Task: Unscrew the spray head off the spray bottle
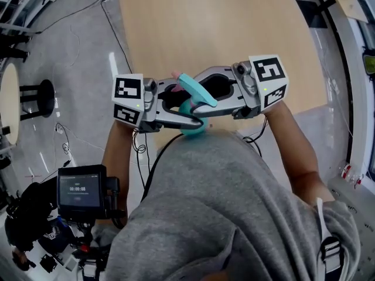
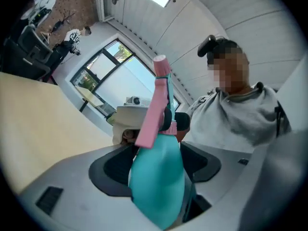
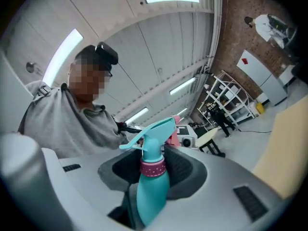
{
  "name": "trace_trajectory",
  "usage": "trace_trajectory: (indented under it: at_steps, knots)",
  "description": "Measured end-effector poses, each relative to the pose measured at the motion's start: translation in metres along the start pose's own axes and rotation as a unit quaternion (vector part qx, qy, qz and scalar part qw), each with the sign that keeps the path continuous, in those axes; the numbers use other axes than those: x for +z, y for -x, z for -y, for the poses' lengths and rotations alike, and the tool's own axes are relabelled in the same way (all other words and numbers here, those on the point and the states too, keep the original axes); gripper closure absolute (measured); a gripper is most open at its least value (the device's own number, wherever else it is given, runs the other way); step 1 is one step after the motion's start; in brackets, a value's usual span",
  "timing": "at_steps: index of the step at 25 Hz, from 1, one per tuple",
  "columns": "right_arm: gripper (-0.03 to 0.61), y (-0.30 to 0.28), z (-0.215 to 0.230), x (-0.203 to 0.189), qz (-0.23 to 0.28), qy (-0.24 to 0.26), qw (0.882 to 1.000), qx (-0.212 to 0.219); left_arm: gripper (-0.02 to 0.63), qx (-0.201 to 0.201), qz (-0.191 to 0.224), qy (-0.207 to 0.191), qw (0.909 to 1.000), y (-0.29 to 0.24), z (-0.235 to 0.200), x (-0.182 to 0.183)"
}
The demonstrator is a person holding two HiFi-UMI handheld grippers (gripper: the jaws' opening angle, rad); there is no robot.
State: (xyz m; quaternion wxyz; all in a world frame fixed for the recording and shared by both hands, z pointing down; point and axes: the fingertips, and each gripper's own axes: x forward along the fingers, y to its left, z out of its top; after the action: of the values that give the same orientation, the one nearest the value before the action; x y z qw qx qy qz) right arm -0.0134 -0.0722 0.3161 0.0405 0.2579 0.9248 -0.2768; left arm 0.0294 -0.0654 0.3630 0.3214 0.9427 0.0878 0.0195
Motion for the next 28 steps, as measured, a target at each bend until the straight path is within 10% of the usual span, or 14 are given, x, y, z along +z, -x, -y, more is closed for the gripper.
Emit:
trace_trajectory:
  at_steps: [10, 14, 22, 28]
  knots:
    - [0.431, 0.004, 0.003, 0.01, 0.031, 0.002, 0.999, 0.018, 0.308, -0.087, 0.116, 0.087, 0.9856, 0.018, -0.001, 0.009]
    - [0.431, 0.013, 0.022, 0.002, 0.015, -0.017, 0.999, -0.028, 0.293, -0.021, 0.155, 0.019, 0.9875, 0.004, -0.007, -0.002]
    - [0.425, 0.044, 0.047, -0.014, 0.017, -0.043, 0.987, -0.152, 0.291, 0.108, 0.138, 0.114, 0.9778, 0.0, -0.038, -0.009]
    - [0.414, 0.054, 0.059, -0.023, 0.03, -0.107, 0.947, -0.3, 0.291, 0.239, 0.101, 0.119, 0.9583, 0.007, -0.045, -0.017]
